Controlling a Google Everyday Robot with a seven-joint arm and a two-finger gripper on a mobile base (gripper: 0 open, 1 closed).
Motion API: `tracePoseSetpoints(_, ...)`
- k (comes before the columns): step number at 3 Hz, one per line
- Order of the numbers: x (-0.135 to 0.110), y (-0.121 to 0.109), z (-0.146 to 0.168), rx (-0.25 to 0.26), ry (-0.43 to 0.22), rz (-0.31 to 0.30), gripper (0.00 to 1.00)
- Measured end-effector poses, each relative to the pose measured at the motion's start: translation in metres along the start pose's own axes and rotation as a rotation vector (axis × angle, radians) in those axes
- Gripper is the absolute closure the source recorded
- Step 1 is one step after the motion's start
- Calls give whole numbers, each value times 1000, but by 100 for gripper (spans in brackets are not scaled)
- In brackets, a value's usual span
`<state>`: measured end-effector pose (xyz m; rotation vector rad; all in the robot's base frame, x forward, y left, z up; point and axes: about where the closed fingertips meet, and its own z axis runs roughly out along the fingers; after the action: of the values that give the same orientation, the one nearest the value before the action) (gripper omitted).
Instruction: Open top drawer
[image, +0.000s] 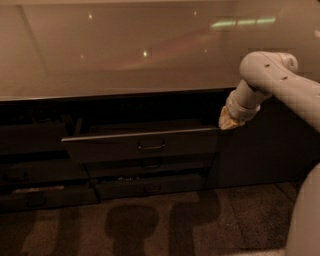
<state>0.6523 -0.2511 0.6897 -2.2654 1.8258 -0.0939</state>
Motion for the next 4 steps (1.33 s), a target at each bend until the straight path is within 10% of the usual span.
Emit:
tracePoseSetpoints(3, -4, 37, 5, -11, -20, -24, 100)
tracePoseSetpoints(4, -7, 69, 29, -77, -31, -24, 81)
